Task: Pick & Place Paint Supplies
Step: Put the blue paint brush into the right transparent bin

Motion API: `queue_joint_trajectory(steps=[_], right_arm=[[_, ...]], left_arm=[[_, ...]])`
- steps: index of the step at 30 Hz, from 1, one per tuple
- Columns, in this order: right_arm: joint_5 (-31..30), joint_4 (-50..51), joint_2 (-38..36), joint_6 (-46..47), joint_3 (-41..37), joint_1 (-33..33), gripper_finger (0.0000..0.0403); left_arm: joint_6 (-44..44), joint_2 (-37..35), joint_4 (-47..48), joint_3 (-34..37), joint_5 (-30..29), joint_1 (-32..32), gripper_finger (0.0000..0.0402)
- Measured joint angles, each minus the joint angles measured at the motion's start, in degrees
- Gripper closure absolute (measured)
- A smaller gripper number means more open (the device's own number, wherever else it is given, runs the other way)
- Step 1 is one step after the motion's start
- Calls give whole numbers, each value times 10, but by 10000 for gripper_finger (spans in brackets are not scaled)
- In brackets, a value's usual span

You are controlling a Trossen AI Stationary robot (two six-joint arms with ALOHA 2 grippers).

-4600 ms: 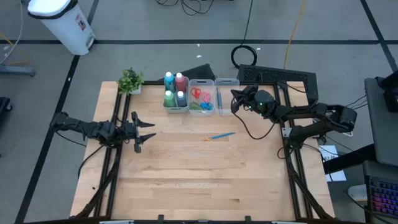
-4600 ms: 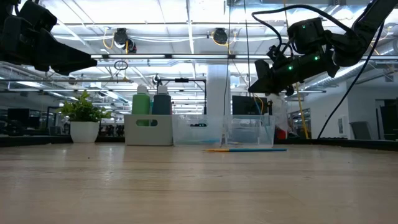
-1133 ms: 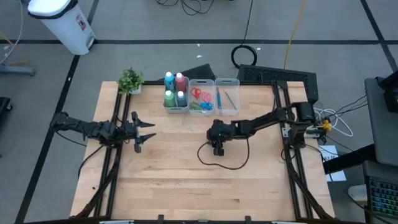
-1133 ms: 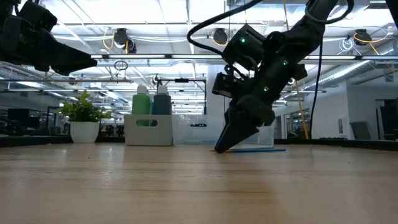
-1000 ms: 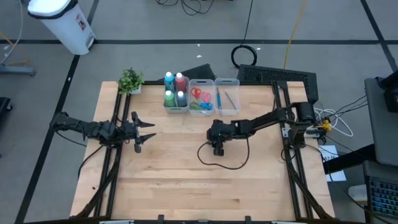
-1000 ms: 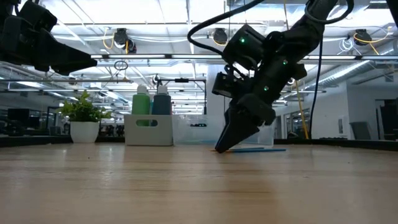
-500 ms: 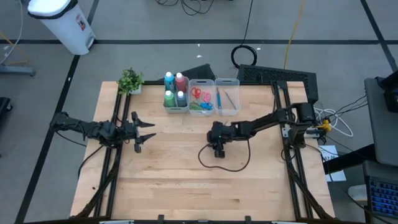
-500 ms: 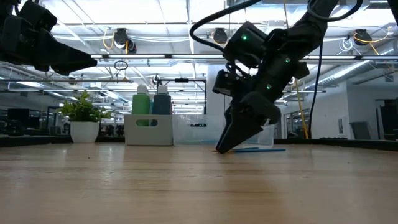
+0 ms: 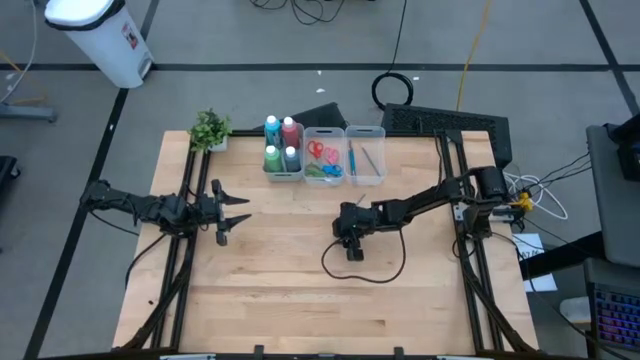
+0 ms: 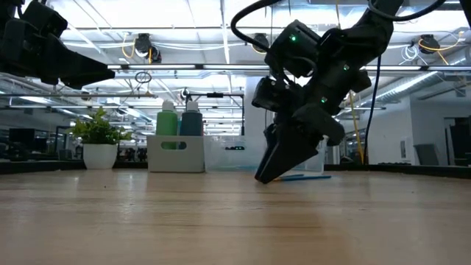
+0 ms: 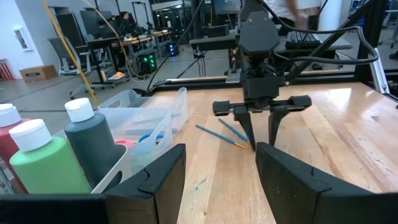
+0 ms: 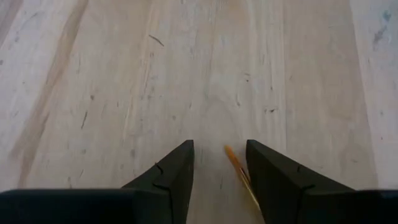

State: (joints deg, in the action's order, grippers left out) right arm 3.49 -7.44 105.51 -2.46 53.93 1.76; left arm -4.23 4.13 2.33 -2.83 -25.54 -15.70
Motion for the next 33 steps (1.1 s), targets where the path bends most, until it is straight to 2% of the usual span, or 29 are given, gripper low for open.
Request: queue_joint_trajectory(steps=[17, 33], right_arm=[[-5, 8, 0, -37, 0, -1, 396], [-5, -10, -28, -39, 0, -1, 403]], left_arm=[[0, 0, 0, 0, 0, 0, 199], [0, 0, 0, 0, 0, 0, 199]])
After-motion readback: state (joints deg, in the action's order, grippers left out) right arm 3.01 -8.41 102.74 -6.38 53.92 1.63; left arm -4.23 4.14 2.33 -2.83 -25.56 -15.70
